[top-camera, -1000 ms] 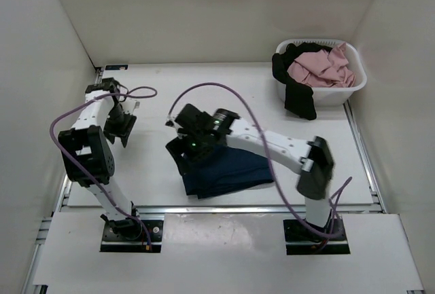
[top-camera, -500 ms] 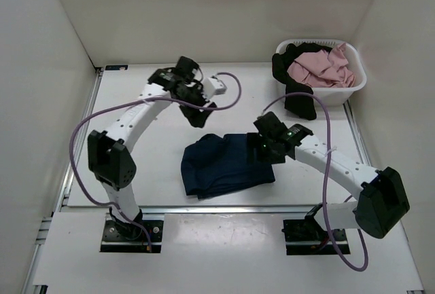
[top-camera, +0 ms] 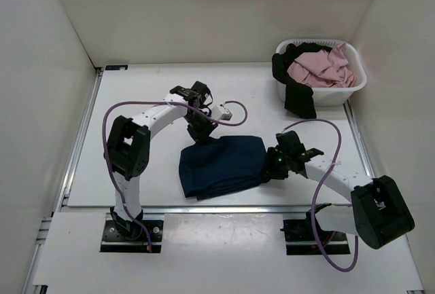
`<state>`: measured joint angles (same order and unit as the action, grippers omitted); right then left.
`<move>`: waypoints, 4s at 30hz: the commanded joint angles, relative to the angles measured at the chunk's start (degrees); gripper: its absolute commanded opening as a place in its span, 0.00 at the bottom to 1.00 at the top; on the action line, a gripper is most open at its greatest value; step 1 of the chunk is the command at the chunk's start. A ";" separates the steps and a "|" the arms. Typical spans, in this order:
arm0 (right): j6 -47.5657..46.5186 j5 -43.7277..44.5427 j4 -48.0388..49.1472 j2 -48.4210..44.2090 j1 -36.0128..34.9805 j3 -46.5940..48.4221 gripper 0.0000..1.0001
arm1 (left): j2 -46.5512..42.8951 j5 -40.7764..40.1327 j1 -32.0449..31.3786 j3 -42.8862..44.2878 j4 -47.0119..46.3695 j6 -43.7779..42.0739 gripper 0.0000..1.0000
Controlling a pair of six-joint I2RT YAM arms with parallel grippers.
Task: Fold and stack the trousers
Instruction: Fold the trousers
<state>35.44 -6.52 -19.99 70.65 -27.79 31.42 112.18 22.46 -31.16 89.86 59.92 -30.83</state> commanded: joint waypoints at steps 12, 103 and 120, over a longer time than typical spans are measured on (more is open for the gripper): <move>2.61 -14.21 7.95 -10.26 1.60 -12.96 0.00 | -2.24 -18.58 9.35 -1.89 -2.35 7.63 0.14; 1.57 -23.81 6.99 23.22 14.86 11.82 0.00 | -1.43 1.12 22.10 -16.39 -4.63 7.36 0.14; -12.85 -7.12 -21.22 15.66 15.05 25.96 0.68 | -17.43 -0.33 14.39 -4.88 -2.26 3.06 0.25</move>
<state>27.53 -23.05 -29.78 90.91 -12.78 52.36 99.07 18.57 -12.82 81.97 57.67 -25.52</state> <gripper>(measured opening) 0.674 0.245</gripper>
